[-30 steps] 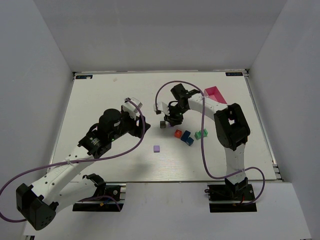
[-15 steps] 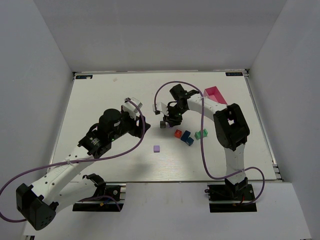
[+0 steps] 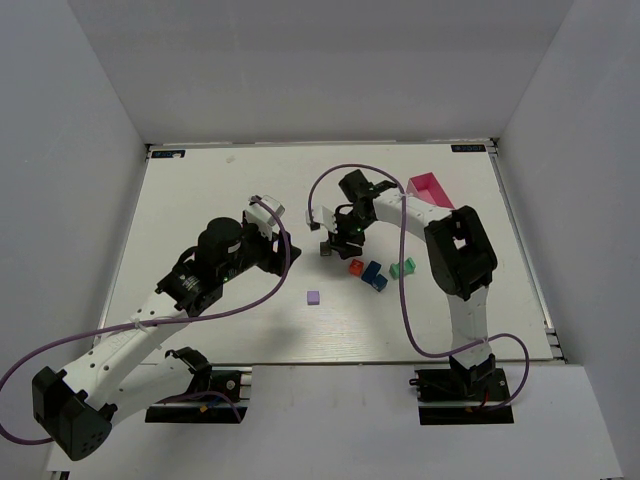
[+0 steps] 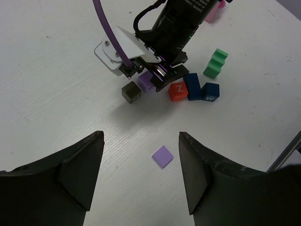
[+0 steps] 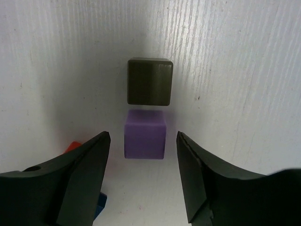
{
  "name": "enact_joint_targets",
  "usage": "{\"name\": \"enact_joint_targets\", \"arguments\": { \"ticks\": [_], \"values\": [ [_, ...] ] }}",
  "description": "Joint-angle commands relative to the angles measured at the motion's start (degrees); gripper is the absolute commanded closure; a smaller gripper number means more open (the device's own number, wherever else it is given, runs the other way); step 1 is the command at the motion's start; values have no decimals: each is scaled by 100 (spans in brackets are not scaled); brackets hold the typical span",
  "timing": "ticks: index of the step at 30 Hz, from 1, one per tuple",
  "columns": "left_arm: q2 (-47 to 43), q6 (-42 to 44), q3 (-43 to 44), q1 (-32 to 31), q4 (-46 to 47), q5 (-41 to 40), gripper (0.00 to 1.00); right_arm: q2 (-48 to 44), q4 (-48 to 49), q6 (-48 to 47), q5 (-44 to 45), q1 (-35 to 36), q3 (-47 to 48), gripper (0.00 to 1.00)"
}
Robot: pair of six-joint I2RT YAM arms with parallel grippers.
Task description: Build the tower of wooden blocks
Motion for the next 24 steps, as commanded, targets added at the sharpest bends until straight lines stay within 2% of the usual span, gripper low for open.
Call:
{"name": "enact_joint_targets", "arguments": {
  "ticks": [1, 2, 4, 5, 16, 20, 23, 24],
  "values": [
    [-37, 5, -6, -25, 88, 129, 25, 35, 60, 24, -11, 21, 61, 35],
    [-37, 5, -6, -25, 88, 129, 25, 35, 60, 42, -3, 21, 61, 31],
    [-37, 5, -6, -25, 88, 129, 25, 18, 95, 59, -29, 21, 52, 12],
    [-37, 5, -6, -25, 88, 129, 25, -8, 138, 129, -3, 12, 44, 10],
    [-37, 5, -6, -25, 88, -28, 23, -685, 394, 587, 217, -163, -167, 10],
    [-37, -74, -6, -25, 88, -29, 19, -1132, 420, 780, 419, -304, -325, 10],
    [-37, -328, -58, 36, 88, -29, 16, -1633, 744, 1078, 700, -357, -641, 10],
    [33, -329, -58, 36, 140, -29, 14, -1730, 1172, 1227, 805, -374, -1034, 10]
  ]
}}
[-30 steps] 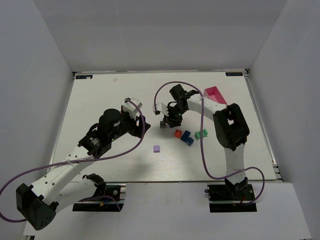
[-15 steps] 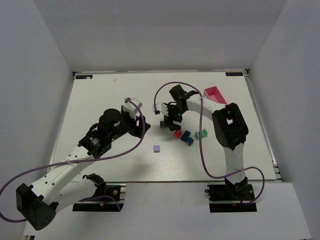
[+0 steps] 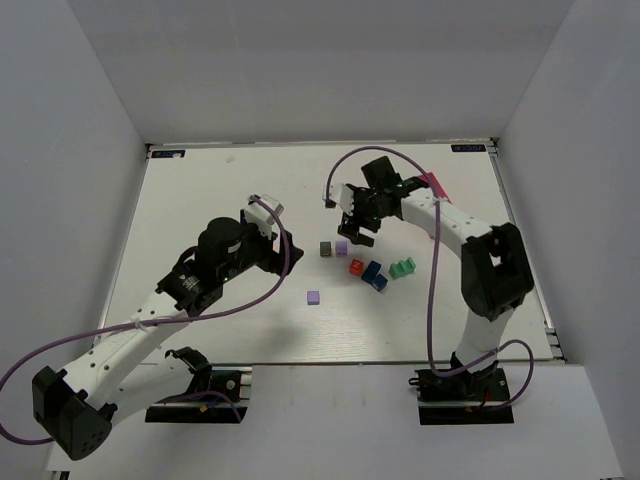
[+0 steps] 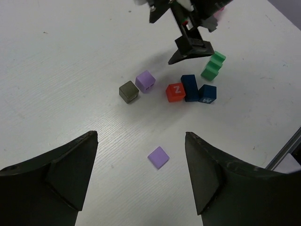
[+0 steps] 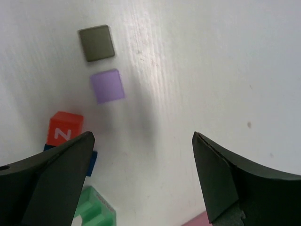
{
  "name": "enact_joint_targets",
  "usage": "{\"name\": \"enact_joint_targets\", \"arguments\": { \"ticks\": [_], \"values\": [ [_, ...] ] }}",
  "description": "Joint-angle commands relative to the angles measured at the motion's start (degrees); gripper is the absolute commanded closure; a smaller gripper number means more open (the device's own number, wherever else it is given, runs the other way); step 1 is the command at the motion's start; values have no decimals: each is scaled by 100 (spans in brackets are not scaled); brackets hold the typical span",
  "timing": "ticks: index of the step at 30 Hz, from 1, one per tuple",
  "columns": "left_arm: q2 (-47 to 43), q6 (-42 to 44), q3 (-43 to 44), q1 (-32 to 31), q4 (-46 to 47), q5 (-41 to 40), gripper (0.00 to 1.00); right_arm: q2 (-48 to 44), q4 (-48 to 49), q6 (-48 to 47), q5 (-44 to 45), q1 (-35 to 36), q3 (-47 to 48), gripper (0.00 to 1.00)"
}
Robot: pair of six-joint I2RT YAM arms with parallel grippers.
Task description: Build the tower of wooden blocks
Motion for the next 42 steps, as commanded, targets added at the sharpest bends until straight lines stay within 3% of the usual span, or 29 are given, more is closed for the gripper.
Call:
{"name": "enact_joint_targets", "arguments": {
  "ticks": [1, 2, 4, 5, 7, 8, 9, 12, 13, 14, 15, 18, 19, 21, 37, 42],
  "values": [
    [144, -370, -52, 25, 136, -14, 16, -607, 897, 1064, 806, -95, -569, 10],
    [224, -371, -104, 25, 136, 47, 19, -878, 1222, 1270, 907, -112, -684, 10],
    [426, -441, -105, 25, 136, 162, 57, -1056, 1269, 1814, 708, -235, -817, 10],
    [557, -442, 9, 25, 49, 162, 71, -1074, 1077, 1852, 549, -244, -790, 10],
    [1031, -494, 158, 25, -179, -48, 86, -1118, 812, 1992, 205, -210, -877, 18],
    [1207, -564, 333, 25, -424, -240, 86, -1162, 751, 2010, 144, -192, -930, 24],
    [1548, -565, 405, 25, -531, -242, 86, -1215, 759, 2063, 117, -139, -1061, 47],
    [1990, -758, 572, -45, -882, -550, 69, -1145, 584, 2282, 108, -52, -1264, 66],
    [2252, -810, 624, -45, -883, -550, 59, -1119, 601, 2353, 108, -34, -1326, 66],
    [2377, -863, 625, -45, -988, -550, 56, -1136, 636, 2458, 117, 19, -1370, 62],
    [2474, -864, 712, -97, -1084, -550, 54, -1145, 706, 2494, 152, 106, -1483, 53],
    [2606, -864, 766, -98, -1138, -497, 36, -1145, 750, 2512, 292, 265, -1625, 38],
    [2554, -864, 766, -98, -1069, -445, 28, -1153, 794, 2503, 327, 300, -1651, 36],
    [2484, -864, 713, -98, -1068, -444, 21, -1154, 812, 2538, 328, 327, -1704, 31],
    [1455, -864, 493, -98, -769, -637, 22, -618, 1023, 2433, 820, 591, -1739, 31],
    [1306, -864, 493, -98, -769, -699, 22, -495, 996, 2380, 820, 582, -1748, 42]
  ]
}}
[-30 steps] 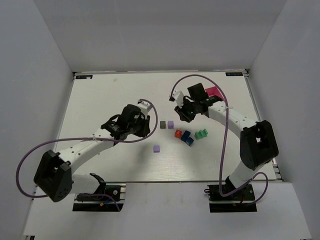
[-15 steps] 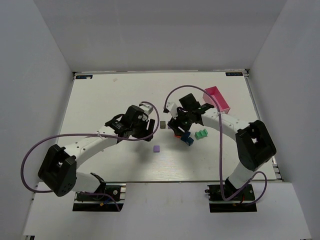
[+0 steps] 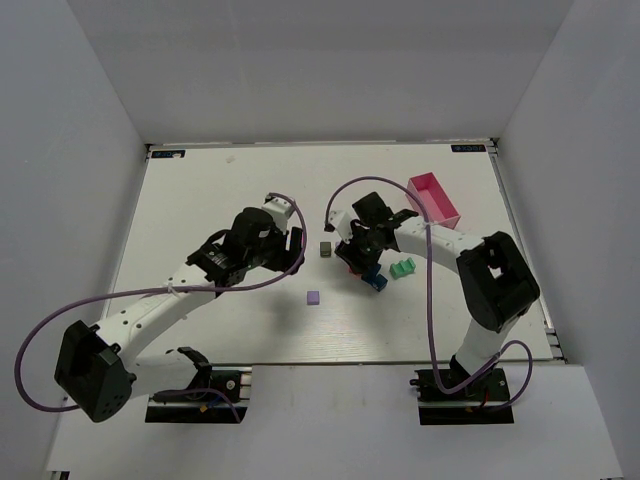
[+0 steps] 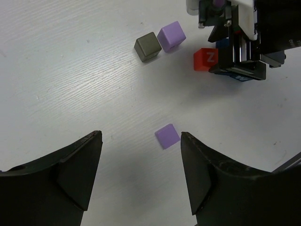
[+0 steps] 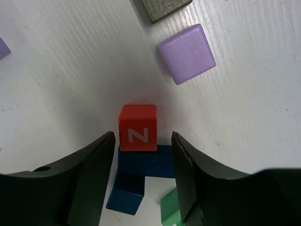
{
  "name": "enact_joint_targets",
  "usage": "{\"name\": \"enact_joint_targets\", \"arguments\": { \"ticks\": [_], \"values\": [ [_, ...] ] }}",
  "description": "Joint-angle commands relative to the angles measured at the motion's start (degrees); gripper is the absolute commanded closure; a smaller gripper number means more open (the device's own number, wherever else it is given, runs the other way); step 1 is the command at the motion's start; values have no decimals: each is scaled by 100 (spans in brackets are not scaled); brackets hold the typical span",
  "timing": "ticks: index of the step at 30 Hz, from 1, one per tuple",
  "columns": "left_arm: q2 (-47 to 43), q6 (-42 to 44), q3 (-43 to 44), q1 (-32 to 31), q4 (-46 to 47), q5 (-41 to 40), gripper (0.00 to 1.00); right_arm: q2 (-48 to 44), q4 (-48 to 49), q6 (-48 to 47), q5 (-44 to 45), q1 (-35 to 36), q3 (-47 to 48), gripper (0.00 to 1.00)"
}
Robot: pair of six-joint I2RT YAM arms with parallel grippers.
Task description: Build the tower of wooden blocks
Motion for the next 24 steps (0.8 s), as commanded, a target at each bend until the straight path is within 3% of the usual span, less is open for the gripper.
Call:
{"name": "enact_joint_targets", "arguments": {
  "ticks": [1, 7, 11, 12, 18, 24],
  "values": [
    [-137, -44, -3, -23, 105, -161, 22, 115, 155, -61, 16, 22, 42, 44],
    [-365, -44, -56, -23, 105, -215, 23, 203, 58, -167, -143, 22, 68, 54],
    [-479, 17, -108, -23, 105, -215, 25, 116, -55, -264, -178, 14, 60, 69],
    [-549, 18, -108, -23, 105, -215, 25, 133, -126, -281, -239, -4, 112, 79],
    [-980, 378, -389, -23, 289, 110, 29, -279, -433, -720, -310, -4, 173, 97],
    [-1279, 563, -566, -23, 343, 278, 30, -350, -828, -1037, -468, -5, 708, 98]
  ]
}}
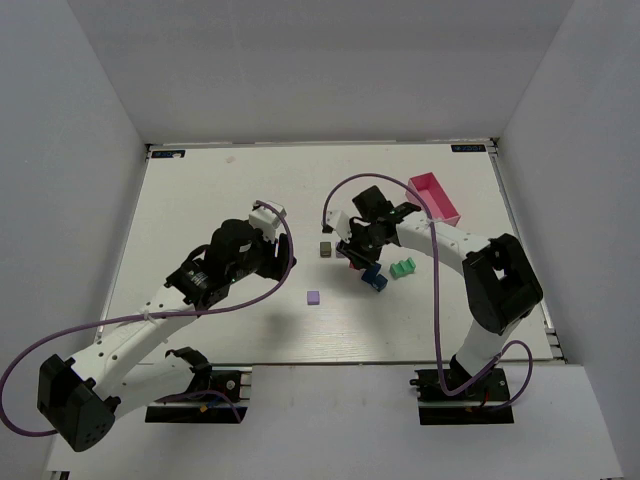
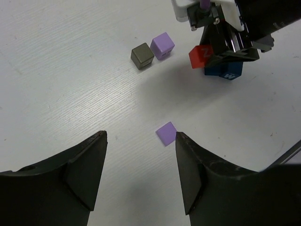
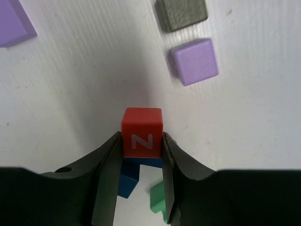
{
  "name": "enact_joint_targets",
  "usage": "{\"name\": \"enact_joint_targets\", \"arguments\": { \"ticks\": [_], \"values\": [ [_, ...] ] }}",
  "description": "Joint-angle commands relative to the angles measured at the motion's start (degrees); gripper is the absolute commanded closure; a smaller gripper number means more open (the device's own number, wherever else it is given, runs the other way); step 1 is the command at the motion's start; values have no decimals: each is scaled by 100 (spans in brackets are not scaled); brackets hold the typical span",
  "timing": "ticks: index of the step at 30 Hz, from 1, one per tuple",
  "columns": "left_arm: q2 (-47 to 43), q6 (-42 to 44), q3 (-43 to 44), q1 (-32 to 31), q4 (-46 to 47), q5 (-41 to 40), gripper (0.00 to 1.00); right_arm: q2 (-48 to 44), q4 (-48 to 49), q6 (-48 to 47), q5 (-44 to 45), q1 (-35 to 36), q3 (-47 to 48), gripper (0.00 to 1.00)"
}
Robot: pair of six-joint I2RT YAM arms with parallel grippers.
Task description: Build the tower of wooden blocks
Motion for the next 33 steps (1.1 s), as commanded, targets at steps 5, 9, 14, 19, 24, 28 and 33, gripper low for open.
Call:
{"name": "enact_joint_targets", "arguments": {
  "ticks": [5, 9, 14, 19, 24, 28, 33],
  "values": [
    [-191, 333, -61, 29, 201, 453, 31, -96, -423, -625, -375, 16, 921, 98],
    [-244, 386, -61, 29, 254, 568, 31, 307, -608, -907, -410, 33, 1343, 98],
    [-244, 387, -113, 29, 254, 568, 31, 659, -994, -1459, -541, 34, 1950, 96],
    [-349, 387, -113, 29, 254, 621, 31, 1125, -1346, -1786, -594, 68, 2486, 94],
    [-349, 387, -113, 29, 254, 621, 31, 1275, -1469, -2006, -586, 68, 2750, 94],
    [-349, 387, -113, 29, 254, 674, 31, 1407, -1548, -2085, -586, 95, 2847, 94],
    [-349, 387, -113, 29, 254, 674, 31, 1424, -1540, -2111, -515, 104, 2838, 94]
  ]
}}
